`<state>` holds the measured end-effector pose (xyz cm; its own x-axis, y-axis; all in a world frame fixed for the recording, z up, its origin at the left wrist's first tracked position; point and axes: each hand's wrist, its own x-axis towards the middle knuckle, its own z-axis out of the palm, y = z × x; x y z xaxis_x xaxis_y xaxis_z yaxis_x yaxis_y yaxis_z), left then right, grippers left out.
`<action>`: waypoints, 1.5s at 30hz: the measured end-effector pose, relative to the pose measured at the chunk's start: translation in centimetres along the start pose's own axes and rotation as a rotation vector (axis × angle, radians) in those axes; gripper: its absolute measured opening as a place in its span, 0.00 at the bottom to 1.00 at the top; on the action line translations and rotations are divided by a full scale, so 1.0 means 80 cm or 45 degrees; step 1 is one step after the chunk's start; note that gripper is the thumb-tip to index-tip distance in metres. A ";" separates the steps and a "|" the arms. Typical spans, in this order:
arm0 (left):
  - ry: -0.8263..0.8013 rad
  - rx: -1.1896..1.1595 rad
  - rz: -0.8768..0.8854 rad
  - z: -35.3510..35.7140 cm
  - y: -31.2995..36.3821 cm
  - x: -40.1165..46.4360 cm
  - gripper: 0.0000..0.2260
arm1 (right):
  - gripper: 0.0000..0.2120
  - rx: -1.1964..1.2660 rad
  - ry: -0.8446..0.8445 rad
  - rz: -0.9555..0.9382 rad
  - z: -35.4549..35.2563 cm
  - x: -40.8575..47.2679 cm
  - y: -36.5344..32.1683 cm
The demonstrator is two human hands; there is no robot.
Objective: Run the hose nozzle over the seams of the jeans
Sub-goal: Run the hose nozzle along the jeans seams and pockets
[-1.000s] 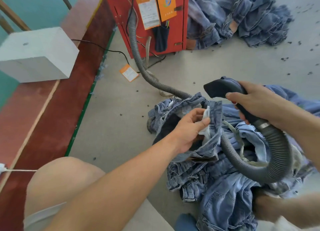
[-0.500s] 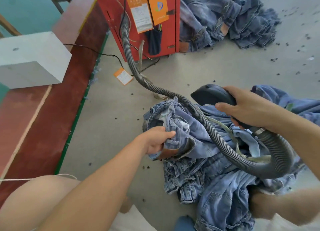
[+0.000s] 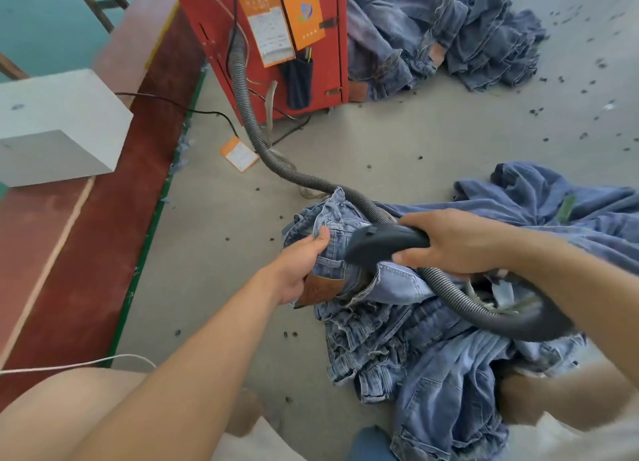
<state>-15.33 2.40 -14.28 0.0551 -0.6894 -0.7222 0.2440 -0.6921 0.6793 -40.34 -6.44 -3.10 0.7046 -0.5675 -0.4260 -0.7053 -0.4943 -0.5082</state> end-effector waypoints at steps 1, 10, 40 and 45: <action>0.008 0.009 0.009 0.001 -0.001 0.001 0.33 | 0.07 0.032 0.092 0.003 0.004 0.005 -0.005; 0.317 1.113 0.468 0.041 -0.031 -0.009 0.56 | 0.08 0.332 0.447 0.260 -0.026 -0.012 0.031; 0.395 1.480 0.584 0.027 -0.048 0.002 0.11 | 0.14 0.021 0.292 0.219 0.021 0.003 0.011; 0.507 1.413 0.813 0.035 -0.059 -0.014 0.08 | 0.13 -0.011 0.282 0.175 0.033 -0.028 0.019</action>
<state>-19.26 5.81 -16.34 0.1867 -0.9772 -0.1010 -0.8287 -0.2119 0.5180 -42.79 -4.20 -4.94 0.5685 -0.7595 -0.3162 -0.7947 -0.4077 -0.4497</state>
